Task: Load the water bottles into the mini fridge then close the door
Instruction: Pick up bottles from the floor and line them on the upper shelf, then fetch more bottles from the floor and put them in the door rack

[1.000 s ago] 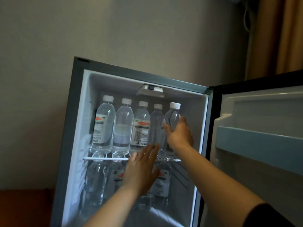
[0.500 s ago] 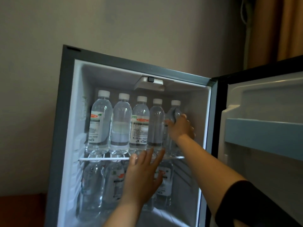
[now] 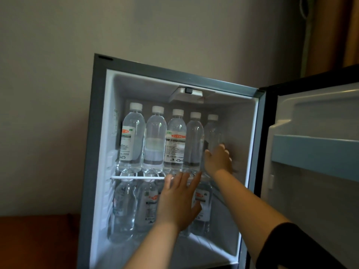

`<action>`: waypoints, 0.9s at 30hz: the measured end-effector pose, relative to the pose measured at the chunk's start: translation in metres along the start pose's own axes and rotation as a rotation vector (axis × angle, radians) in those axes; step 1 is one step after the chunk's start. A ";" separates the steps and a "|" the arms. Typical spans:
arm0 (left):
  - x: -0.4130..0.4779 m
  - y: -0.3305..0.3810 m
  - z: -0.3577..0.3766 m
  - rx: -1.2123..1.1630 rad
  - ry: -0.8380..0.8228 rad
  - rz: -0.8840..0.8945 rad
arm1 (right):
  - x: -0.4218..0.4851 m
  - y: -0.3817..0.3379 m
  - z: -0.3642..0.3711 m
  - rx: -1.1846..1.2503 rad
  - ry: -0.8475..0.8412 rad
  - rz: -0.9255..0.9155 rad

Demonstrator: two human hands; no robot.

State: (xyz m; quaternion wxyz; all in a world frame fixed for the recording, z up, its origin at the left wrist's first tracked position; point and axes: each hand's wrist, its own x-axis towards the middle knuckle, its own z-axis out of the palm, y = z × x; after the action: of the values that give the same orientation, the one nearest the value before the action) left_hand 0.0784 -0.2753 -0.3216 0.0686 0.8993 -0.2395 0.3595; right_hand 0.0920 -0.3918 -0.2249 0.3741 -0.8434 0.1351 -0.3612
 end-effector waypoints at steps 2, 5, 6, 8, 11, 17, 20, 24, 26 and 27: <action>-0.002 0.002 -0.008 0.000 -0.072 0.020 | -0.011 -0.003 -0.008 -0.061 0.040 -0.018; -0.009 0.001 -0.027 -0.024 -0.160 -0.008 | -0.030 -0.003 -0.020 -0.147 -0.001 -0.100; -0.014 0.000 -0.032 -0.041 -0.195 -0.017 | -0.036 -0.004 -0.024 -0.151 -0.019 -0.132; -0.028 -0.005 -0.043 -0.051 -0.290 -0.013 | -0.050 -0.004 -0.030 -0.151 -0.066 -0.175; -0.055 -0.015 -0.068 0.016 -0.426 0.000 | -0.073 -0.012 -0.037 -0.255 -0.189 -0.257; -0.107 -0.053 -0.137 -0.133 -0.565 -0.184 | -0.127 -0.039 -0.035 -0.505 -0.625 -0.557; -0.146 -0.076 -0.173 -0.049 -0.623 -0.280 | -0.164 -0.057 -0.027 -0.504 -0.790 -0.647; -0.203 -0.105 -0.212 0.040 -0.702 -0.399 | -0.224 -0.082 -0.010 -0.467 -0.949 -0.731; -0.233 -0.119 -0.228 0.085 -0.738 -0.475 | -0.257 -0.095 0.001 -0.450 -1.015 -0.782; -0.248 -0.126 -0.235 0.101 -0.755 -0.521 | -0.272 -0.101 0.007 -0.435 -1.037 -0.800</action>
State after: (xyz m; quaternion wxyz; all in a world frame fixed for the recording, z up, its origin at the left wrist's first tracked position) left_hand -0.1607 -0.0004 -0.3122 0.0208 0.9997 0.0040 -0.0112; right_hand -0.0987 -0.1830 -0.2929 0.0507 -0.9481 -0.3136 0.0139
